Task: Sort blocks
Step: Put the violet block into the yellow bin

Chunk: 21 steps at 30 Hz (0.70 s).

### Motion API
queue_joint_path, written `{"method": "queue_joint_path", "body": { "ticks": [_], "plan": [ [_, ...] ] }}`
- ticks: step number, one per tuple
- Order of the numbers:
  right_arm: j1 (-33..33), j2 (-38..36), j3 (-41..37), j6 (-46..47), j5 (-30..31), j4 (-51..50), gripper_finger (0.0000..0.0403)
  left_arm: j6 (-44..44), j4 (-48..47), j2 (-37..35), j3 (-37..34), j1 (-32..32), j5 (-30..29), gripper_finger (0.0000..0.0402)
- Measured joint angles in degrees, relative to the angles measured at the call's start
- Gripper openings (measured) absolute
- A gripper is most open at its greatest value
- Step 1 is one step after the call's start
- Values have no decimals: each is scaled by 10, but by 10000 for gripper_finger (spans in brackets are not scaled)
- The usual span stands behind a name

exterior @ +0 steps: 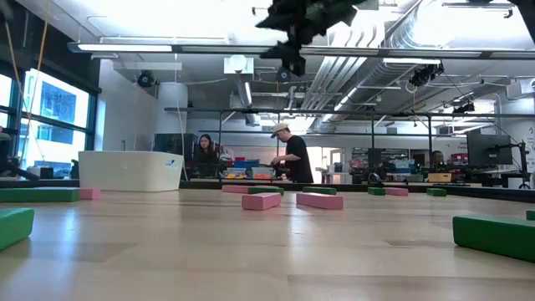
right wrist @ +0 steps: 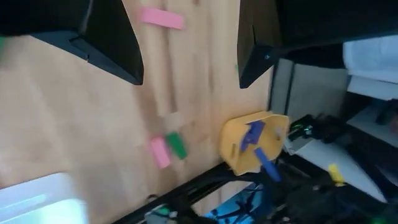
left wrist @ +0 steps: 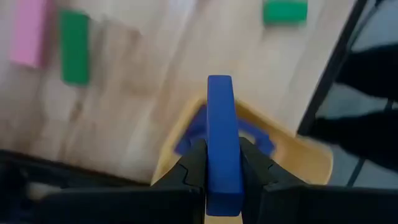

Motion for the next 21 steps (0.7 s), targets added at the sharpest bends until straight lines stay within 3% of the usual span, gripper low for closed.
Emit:
{"method": "queue_joint_path", "body": {
  "ticks": [5,10,15,21],
  "plan": [
    [79,0,0,74,78,30,193,-62,23,0,-49,-129,-1,26],
    [159,0,0,181,161,54,193,-50,136,1,-102,-212,-24,26],
    [229,0,0,276,220,69,193,14,245,1,-139,-242,-44,27],
    [292,-2,0,328,268,71,193,23,244,1,-148,-242,-56,79]
  ]
}}
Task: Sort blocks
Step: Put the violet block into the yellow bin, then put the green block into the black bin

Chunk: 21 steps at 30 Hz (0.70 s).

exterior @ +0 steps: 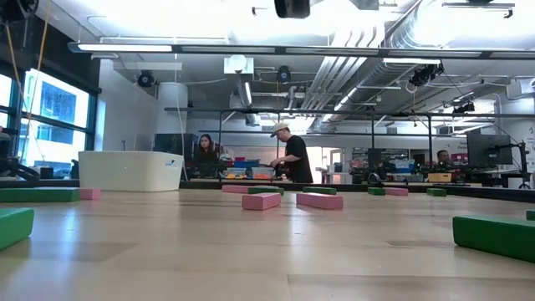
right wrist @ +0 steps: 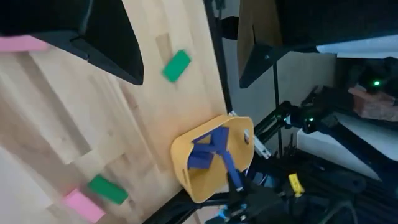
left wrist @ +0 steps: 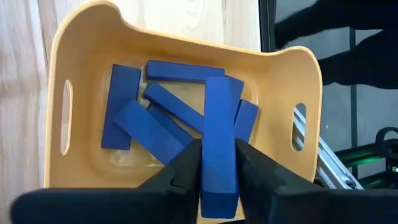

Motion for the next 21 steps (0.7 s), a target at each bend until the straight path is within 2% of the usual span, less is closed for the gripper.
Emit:
{"method": "queue_joint_path", "body": {
  "ticks": [3,7,11,16,21],
  "plan": [
    [20,-9,0,6,16,-6,193,23,0,0,0,1,8,113],
    [38,-30,0,5,29,-22,193,29,0,0,0,14,47,150],
    [57,-55,0,-1,69,-58,193,33,0,0,12,42,67,179],
    [83,-75,0,-14,115,-125,193,68,17,0,43,103,19,199],
    [111,-77,0,23,120,-234,193,148,38,0,59,203,-31,202]
  ]
}}
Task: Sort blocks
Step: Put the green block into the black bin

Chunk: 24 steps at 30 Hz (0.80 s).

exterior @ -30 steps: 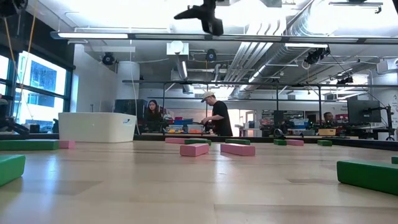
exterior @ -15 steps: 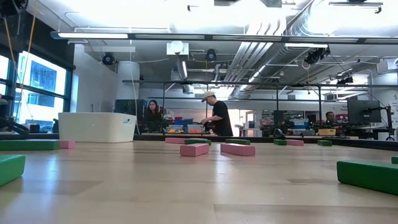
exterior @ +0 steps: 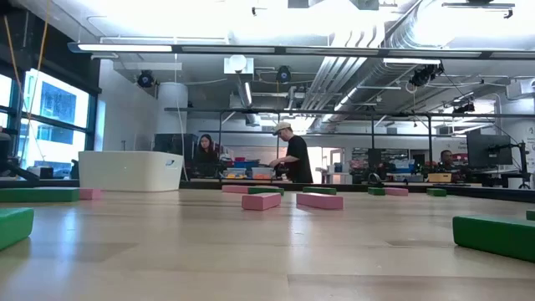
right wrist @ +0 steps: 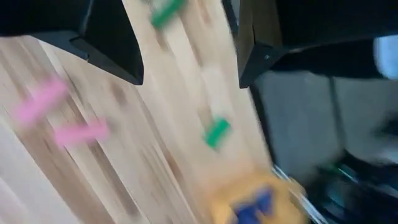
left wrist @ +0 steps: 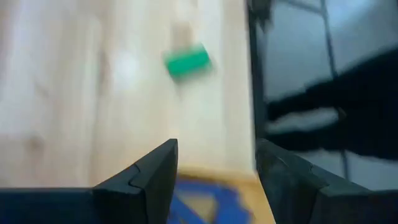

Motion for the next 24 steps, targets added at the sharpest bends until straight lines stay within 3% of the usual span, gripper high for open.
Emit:
{"method": "queue_joint_path", "body": {
  "ticks": [4,10,16,24],
  "plan": [
    [34,4,-33,45,-10,-37,193,84,54,1,-3,108,-17,202],
    [91,5,-149,169,-48,79,193,177,236,26,-4,238,-20,203],
    [136,5,-253,406,-107,98,193,237,391,57,-4,288,3,203],
    [165,6,-321,566,-98,86,193,257,414,86,-4,308,14,203]
  ]
}}
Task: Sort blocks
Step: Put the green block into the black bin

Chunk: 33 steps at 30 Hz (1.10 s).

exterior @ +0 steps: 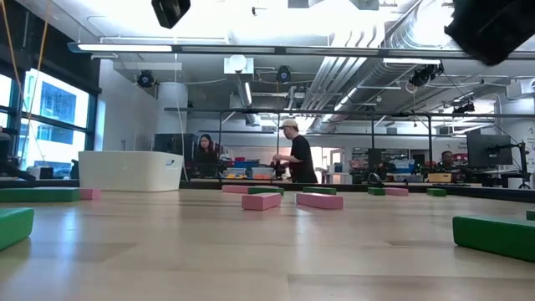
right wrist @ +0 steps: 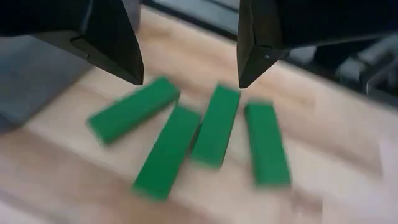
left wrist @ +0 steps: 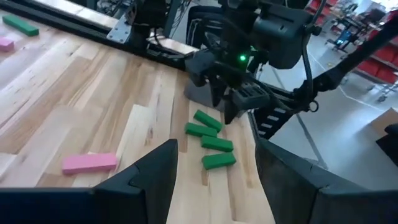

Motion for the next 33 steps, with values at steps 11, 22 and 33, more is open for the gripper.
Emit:
{"method": "queue_joint_path", "body": {
  "ticks": [11,22,33],
  "plan": [
    [-38,0,-82,92,31,37,193,-22,1,7,0,3,0,202],
    [-40,0,-118,136,34,88,193,-35,1,7,0,3,0,202],
    [-40,30,-115,148,9,101,160,-35,1,7,0,3,0,202]
  ]
}}
